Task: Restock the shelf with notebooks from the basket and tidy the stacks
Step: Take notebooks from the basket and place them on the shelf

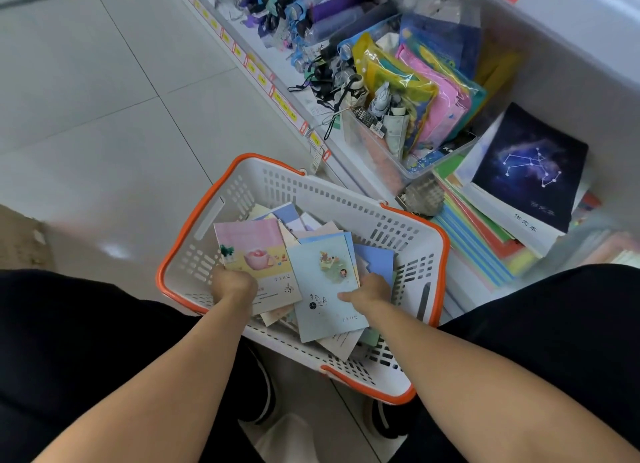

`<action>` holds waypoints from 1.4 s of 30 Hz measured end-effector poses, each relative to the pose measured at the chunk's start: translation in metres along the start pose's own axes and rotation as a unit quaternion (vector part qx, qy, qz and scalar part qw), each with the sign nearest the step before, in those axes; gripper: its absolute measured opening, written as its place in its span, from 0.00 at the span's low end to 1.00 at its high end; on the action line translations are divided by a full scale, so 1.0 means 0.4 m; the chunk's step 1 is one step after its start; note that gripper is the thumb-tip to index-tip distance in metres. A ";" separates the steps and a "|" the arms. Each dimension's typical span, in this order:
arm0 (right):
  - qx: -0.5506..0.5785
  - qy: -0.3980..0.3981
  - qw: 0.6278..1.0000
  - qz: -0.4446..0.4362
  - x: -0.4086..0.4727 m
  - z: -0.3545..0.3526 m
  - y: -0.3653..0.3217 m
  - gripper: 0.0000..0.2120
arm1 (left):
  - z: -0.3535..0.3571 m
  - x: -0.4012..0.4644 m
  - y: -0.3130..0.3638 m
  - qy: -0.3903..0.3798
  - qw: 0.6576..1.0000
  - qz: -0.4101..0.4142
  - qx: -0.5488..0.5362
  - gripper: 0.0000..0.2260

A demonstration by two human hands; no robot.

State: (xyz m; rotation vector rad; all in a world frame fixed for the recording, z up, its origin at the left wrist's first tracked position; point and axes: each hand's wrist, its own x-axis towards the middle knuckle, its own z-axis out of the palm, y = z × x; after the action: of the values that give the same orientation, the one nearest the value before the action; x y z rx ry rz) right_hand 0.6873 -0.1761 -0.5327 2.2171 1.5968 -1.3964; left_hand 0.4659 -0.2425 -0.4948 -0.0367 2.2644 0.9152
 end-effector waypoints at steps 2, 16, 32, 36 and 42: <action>-0.007 -0.002 1.000 -0.005 -0.006 -0.008 0.000 0.16 | -0.007 0.001 0.008 0.028 1.000 0.004 0.008 0.09; 0.084 -0.021 0.978 -0.188 -0.101 -0.311 -0.218 0.08 | -0.067 -0.099 0.120 0.044 0.987 0.133 -0.073 0.09; 0.463 -0.129 0.820 -0.310 -0.360 -0.516 -0.449 0.16 | -0.115 -0.345 0.626 -0.343 0.870 0.275 -0.222 0.11; 0.452 -0.150 0.811 -0.339 -0.457 -0.654 -0.499 0.16 | -0.148 -0.447 0.790 -0.412 0.832 0.297 -0.223 0.11; 0.621 -0.039 0.714 -0.322 -0.463 -0.834 -0.639 0.12 | -0.141 -0.578 1.050 -0.480 0.788 0.330 -0.200 0.13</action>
State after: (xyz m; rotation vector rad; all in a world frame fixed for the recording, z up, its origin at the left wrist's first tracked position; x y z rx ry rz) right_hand 0.6851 -0.0168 -0.1019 1.8157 1.6447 -3.5364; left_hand 0.4980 -0.0120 -0.0719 0.8855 1.0711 1.3418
